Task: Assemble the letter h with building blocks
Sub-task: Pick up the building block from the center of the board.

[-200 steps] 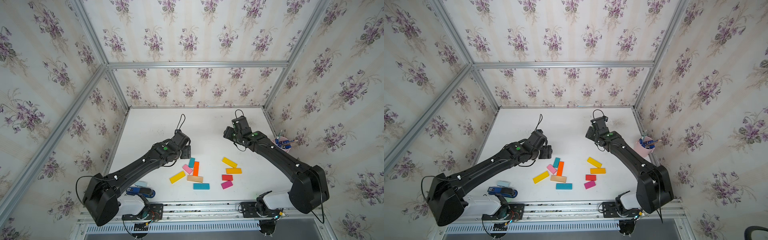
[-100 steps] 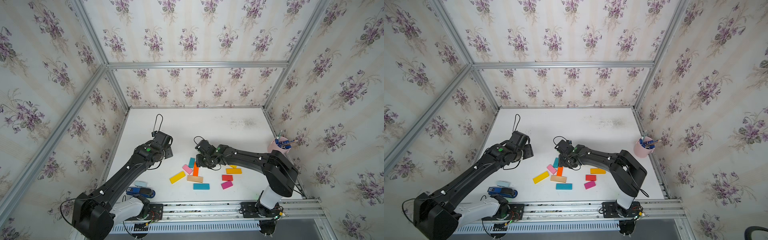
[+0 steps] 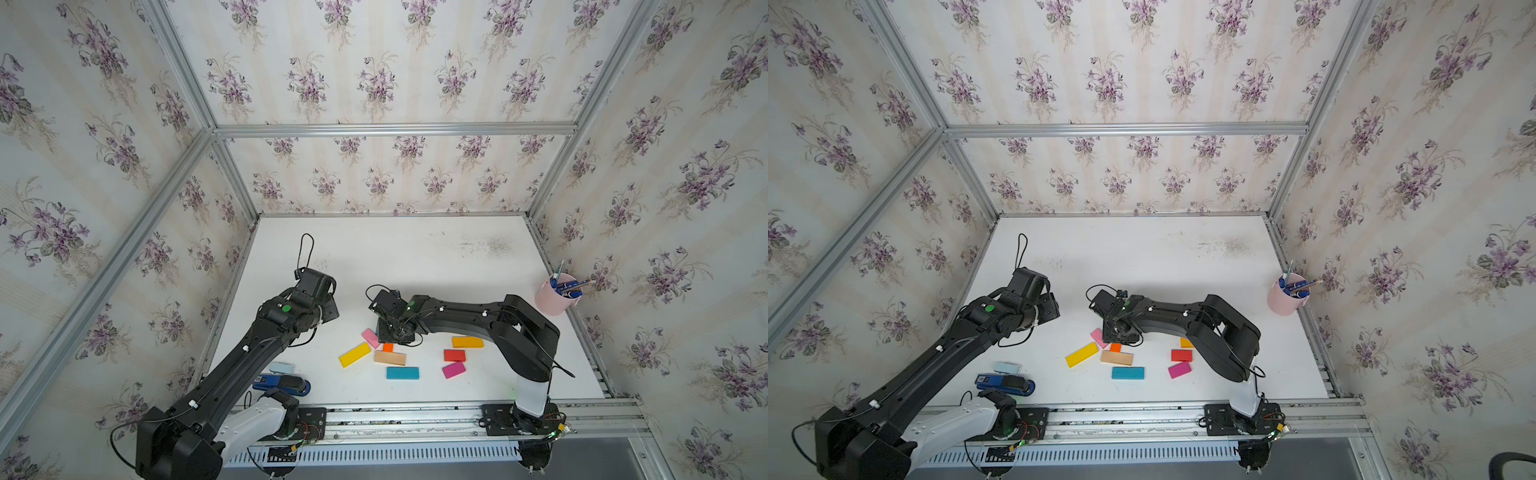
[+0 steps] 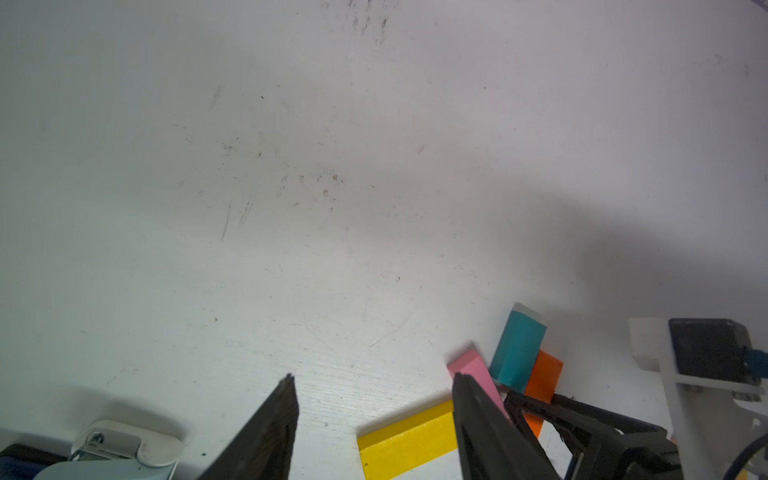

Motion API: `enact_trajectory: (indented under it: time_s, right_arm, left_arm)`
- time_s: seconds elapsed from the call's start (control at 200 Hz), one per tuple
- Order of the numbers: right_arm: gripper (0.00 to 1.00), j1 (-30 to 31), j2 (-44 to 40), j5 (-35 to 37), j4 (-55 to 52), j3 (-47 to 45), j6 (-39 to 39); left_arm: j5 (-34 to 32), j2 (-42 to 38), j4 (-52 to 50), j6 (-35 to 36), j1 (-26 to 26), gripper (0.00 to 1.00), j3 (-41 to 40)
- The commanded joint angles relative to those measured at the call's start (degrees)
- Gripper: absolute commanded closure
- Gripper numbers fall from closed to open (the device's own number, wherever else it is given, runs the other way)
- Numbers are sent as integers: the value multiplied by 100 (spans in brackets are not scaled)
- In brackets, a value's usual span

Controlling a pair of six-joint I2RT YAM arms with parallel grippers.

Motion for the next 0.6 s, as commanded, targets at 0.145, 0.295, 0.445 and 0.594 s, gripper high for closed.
enact_trajectory:
  time_s: [0.145, 0.295, 0.445, 0.594]
  right_arm:
    - [56, 21, 168, 230, -809, 143, 100]
    - [57, -35, 341, 323, -1071, 402, 10]
    - [78, -127, 332, 479, -1287, 635, -166]
    - [86, -342, 170, 772, -1416, 1166, -471]
  left_arm:
    - [10, 44, 87, -44, 24, 38, -23]
    - [38, 127, 78, -18, 35, 38, 41]
    - [35, 235, 80, 14, 58, 37, 47]
    - [156, 267, 109, -52, 103, 37, 30]
